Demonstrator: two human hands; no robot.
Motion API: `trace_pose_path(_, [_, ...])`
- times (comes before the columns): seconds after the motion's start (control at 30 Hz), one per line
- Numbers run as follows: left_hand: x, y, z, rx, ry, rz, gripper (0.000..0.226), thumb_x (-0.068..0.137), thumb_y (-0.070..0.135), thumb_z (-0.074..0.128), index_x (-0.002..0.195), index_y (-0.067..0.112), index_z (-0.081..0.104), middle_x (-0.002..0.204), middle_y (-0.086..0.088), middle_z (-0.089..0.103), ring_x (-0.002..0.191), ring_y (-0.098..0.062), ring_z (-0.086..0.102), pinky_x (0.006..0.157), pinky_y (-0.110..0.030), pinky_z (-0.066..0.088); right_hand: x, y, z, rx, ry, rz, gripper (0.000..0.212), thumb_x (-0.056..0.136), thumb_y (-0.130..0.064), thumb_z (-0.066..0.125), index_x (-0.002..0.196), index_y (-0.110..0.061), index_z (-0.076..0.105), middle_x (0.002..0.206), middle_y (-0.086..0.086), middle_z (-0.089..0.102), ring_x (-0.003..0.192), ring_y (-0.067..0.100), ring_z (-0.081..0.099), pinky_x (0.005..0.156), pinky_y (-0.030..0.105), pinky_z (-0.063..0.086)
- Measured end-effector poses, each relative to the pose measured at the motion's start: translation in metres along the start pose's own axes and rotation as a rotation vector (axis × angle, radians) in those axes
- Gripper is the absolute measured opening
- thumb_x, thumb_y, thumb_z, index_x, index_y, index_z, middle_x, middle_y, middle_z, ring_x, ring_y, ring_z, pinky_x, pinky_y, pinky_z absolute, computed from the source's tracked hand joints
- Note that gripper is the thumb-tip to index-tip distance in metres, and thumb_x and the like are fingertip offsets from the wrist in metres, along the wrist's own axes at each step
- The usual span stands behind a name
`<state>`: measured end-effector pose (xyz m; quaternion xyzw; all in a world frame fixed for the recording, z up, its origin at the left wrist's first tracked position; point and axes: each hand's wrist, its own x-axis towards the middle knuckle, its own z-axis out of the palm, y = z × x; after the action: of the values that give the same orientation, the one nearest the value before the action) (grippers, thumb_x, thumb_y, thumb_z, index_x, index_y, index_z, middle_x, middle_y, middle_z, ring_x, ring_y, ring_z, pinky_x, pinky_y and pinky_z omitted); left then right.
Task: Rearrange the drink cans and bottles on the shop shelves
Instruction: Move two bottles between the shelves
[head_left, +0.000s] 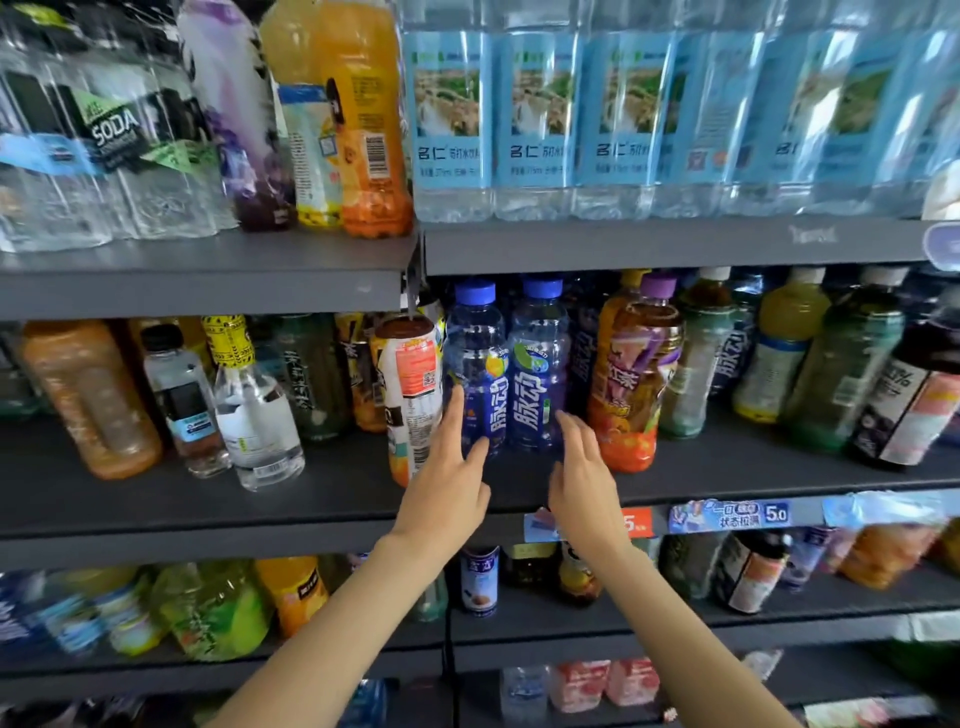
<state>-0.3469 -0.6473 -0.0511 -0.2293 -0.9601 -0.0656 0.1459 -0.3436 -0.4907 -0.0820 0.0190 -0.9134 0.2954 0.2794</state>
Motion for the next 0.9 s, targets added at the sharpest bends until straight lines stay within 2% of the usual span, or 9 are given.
trace_pose_path(0.1, [0.0,-0.001,-0.001,0.015,-0.019,0.003,0.051,0.098,0.025,0.041,0.145,0.015,0.027,0.143,-0.005,-0.04,0.143,-0.024,-0.016,0.097,-0.024,0.041,0.008,-0.001,-0.019,0.027,0.354,-0.112,0.05,0.083,0.008,0.054,0.13,0.002,0.042,0.131,0.02,0.04,0.119,0.028,0.039,0.098,0.037,0.041])
trace_pose_path(0.17, [0.001,0.001,-0.002,0.035,-0.036,-0.011,0.052,0.097,0.025,0.042,0.145,0.012,0.026,0.147,-0.01,-0.037,0.143,-0.028,-0.015,0.097,-0.026,0.041,0.022,0.003,-0.036,0.048,0.524,-0.032,0.053,0.079,0.002,0.062,0.128,0.004,0.041,0.13,0.023,0.036,0.119,0.029,0.034,0.1,0.037,0.035])
trace_pose_path(0.23, [0.005,0.006,-0.002,0.039,-0.046,-0.054,0.052,0.097,0.026,0.044,0.143,0.01,0.029,0.149,-0.014,-0.033,0.143,-0.031,-0.014,0.098,-0.029,0.041,0.037,0.009,-0.05,0.098,0.584,0.141,0.064,0.077,-0.006,0.069,0.131,0.004,0.037,0.135,0.025,0.031,0.121,0.033,0.031,0.103,0.042,0.032])
trace_pose_path(0.33, [0.012,0.015,-0.004,0.011,-0.068,-0.132,0.053,0.094,0.026,0.049,0.141,0.006,0.033,0.149,-0.014,-0.033,0.144,-0.033,-0.003,0.098,-0.033,0.041,0.049,0.02,-0.056,0.254,0.364,0.377,0.079,0.075,-0.015,0.076,0.137,0.0,0.029,0.137,0.023,0.034,0.123,0.038,0.038,0.1,0.041,0.034])
trace_pose_path(0.43, [0.021,0.022,-0.006,0.015,-0.137,-0.155,0.062,0.093,0.023,0.051,0.146,0.006,0.022,0.148,-0.014,-0.036,0.141,-0.033,0.014,0.098,-0.035,0.039,0.043,0.029,-0.051,0.279,0.121,0.488,0.066,0.076,-0.017,0.076,0.124,-0.002,0.034,0.127,0.021,0.052,0.115,0.039,0.05,0.089,0.041,0.041])
trace_pose_path(0.63, [0.039,0.024,-0.008,0.036,-0.197,-0.228,0.07,0.093,0.023,0.052,0.147,0.004,0.013,0.146,-0.017,-0.037,0.125,-0.033,0.04,0.096,-0.037,0.039,0.034,0.02,-0.053,0.196,0.093,0.512,0.052,0.078,-0.024,0.075,0.099,-0.011,0.029,0.118,0.02,0.056,0.109,0.039,0.054,0.084,0.043,0.043])
trace_pose_path(0.7, [0.039,0.027,-0.003,-0.012,-0.242,-0.238,0.07,0.094,0.024,0.052,0.148,0.005,0.011,0.147,-0.02,-0.033,0.129,-0.034,0.037,0.095,-0.037,0.041,0.029,0.016,-0.051,0.18,0.073,0.491,0.053,0.078,-0.027,0.075,0.098,-0.012,0.028,0.116,0.018,0.057,0.106,0.038,0.055,0.081,0.041,0.043])
trace_pose_path(0.77, [0.035,0.028,0.005,-0.082,-0.309,-0.234,0.073,0.094,0.028,0.051,0.149,0.009,0.007,0.15,-0.021,-0.028,0.138,-0.036,0.025,0.102,-0.038,0.036,0.025,0.013,-0.048,0.184,0.054,0.464,0.055,0.077,-0.03,0.076,0.101,-0.012,0.03,0.116,0.017,0.058,0.105,0.036,0.056,0.081,0.041,0.045])
trace_pose_path(0.9, [0.027,0.019,0.013,-0.07,-0.238,-0.15,0.073,0.094,0.023,0.051,0.15,0.018,0.004,0.152,-0.008,-0.029,0.144,-0.029,-0.004,0.109,-0.039,0.033,0.032,0.002,-0.038,0.17,0.02,0.435,0.063,0.076,-0.031,0.076,0.116,-0.006,0.034,0.118,0.017,0.057,0.108,0.037,0.055,0.086,0.045,0.046])
